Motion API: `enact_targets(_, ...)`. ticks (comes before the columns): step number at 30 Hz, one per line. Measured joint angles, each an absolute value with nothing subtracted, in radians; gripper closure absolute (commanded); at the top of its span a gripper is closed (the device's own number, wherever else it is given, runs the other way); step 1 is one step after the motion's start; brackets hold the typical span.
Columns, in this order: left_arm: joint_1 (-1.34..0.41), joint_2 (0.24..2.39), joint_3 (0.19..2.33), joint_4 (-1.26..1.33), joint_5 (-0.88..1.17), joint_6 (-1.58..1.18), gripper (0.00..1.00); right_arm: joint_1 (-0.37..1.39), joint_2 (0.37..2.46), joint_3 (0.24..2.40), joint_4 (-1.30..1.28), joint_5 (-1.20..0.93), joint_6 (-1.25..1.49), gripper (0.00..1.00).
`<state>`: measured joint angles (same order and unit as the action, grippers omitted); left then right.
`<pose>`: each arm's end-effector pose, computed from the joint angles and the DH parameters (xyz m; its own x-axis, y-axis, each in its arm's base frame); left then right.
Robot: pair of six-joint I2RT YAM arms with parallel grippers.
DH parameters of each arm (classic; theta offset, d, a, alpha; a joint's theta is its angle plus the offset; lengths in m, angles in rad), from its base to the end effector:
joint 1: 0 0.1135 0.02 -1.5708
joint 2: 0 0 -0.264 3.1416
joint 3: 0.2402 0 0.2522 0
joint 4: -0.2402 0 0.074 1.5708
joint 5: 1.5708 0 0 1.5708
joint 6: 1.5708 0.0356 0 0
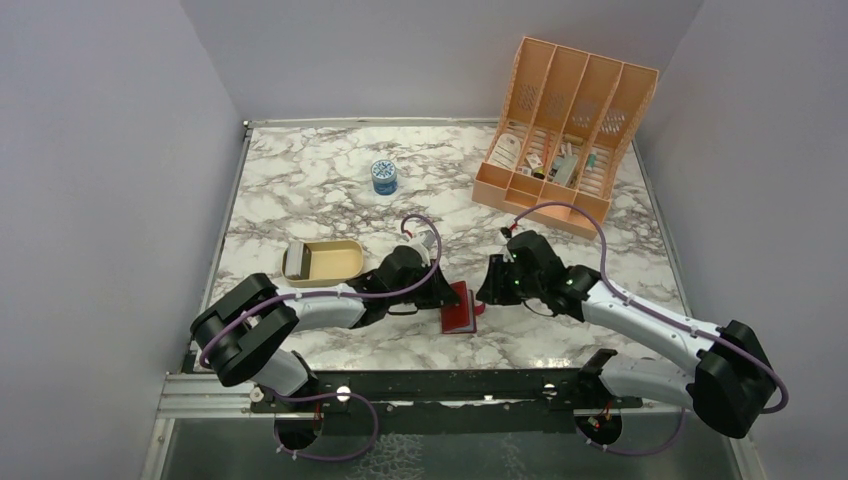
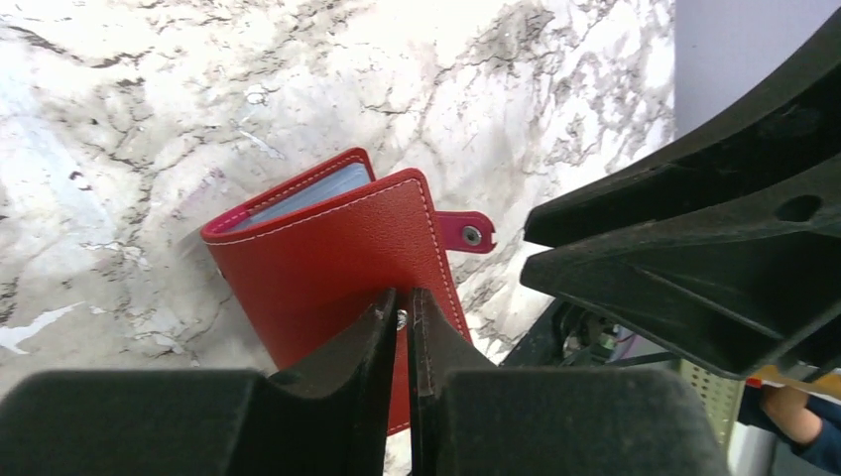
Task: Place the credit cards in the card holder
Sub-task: Close the card holder at the center of the board.
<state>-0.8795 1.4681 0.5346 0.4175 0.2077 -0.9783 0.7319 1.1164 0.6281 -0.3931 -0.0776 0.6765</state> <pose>0.1739 -0.2216 0.1612 -0.8959 -0.1906 -0.4013 0.2239 0.5865 -0.7784 0.1605 0.1479 0.2043 -0.8877 0.0416 -0.4585 -0.1888 0.8755 0.4449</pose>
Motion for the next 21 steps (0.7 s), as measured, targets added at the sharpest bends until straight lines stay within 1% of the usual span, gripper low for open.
enact_targets(3,-0.879,1.468,0.538,0.399,0.194,-0.961,0.94,0.732,1.114,0.627,-0.388,-0.091,0.685,0.69)
enact_targets(12,-0.879,1.524,0.559,0.372,0.182,-0.920,0.98,0.732,1.105,0.600,-0.359,-0.133,0.702,0.69)
enact_targets(15,-0.879,1.533,0.561,0.371,0.182,-0.908,0.98,0.732,1.105,0.599,-0.370,-0.089,0.698,0.64)
enact_targets(21,-0.879,1.541,0.561,0.372,0.182,-0.898,0.98,0.732,1.121,0.599,-0.374,-0.037,0.678,0.59)
